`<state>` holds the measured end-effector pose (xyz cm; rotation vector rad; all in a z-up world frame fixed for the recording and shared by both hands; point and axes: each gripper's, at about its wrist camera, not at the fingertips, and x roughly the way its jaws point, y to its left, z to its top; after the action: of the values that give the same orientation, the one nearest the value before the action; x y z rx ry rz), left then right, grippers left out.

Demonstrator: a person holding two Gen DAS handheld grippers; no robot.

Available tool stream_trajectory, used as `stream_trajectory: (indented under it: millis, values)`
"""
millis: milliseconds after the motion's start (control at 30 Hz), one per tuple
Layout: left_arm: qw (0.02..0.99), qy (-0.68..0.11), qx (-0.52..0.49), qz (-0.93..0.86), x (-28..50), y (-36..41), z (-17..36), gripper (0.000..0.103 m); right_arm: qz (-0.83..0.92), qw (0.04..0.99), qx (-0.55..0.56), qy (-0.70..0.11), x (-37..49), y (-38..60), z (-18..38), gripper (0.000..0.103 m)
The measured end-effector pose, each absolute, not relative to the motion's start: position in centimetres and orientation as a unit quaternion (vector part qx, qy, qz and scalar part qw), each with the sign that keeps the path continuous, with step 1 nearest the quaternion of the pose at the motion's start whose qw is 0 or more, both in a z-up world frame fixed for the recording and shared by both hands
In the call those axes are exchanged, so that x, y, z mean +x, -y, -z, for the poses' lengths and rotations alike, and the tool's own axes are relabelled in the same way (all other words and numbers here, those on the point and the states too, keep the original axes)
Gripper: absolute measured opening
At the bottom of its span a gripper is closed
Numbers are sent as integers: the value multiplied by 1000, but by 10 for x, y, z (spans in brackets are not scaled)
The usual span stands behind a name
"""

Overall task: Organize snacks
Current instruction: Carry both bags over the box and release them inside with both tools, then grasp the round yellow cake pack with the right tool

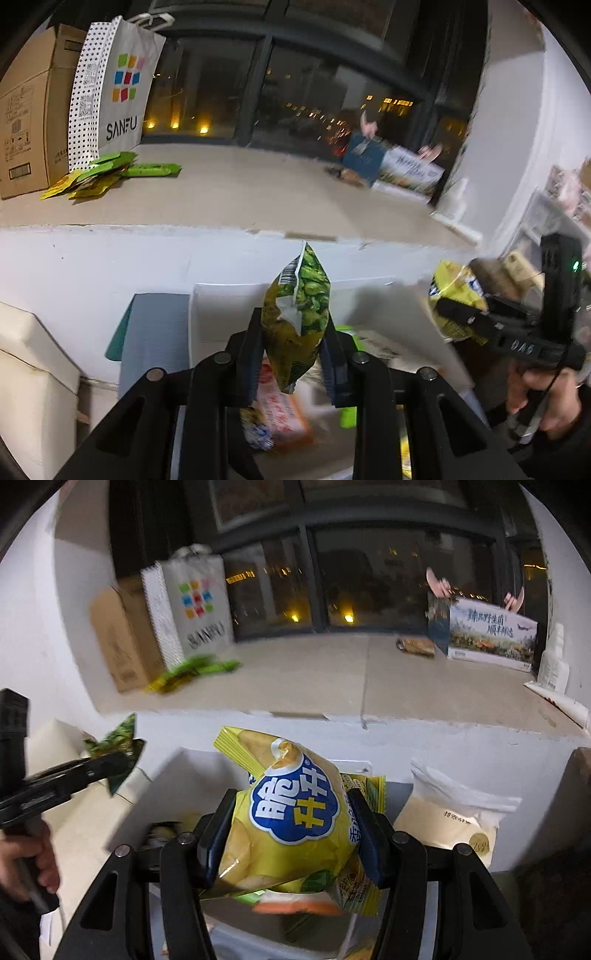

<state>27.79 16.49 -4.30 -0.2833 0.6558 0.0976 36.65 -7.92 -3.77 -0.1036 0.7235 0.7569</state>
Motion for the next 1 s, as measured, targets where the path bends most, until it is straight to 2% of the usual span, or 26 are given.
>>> stream_trajectory:
  millis: [33,100,133,167,200,233,467,633,1000]
  values:
    - [932,-331,-136,-54,283,-167,49,33,-360,860,-49,-358,376,74,43,62]
    - [923,-357,-128,-69,297,-172,61,52,-352,860,-55,-365,388,67,50,64]
    - [919,-365,-126,-80,301,-175,65,80,-345,861,-60,-368,394,64,53,69]
    - [916,-370,-122,-95,303,-177,68,103,-344,859,-60,-375,400,61,57,75]
    - [917,-368,-119,-100,303,-178,69,103,-348,855,-59,-381,404,57,60,92]
    - [919,-364,-117,-98,301,-179,69,103,-343,856,-61,-382,407,54,63,103]
    - [924,-349,-119,-97,275,-181,56,103,-327,876,-60,-350,387,60,46,103]
    - [936,-321,-121,-73,235,-168,29,103,-359,881,-63,-302,342,79,17,103]
    - [965,-250,-77,21,104,-79,-11,103,-399,883,-115,-220,211,153,-14,103]
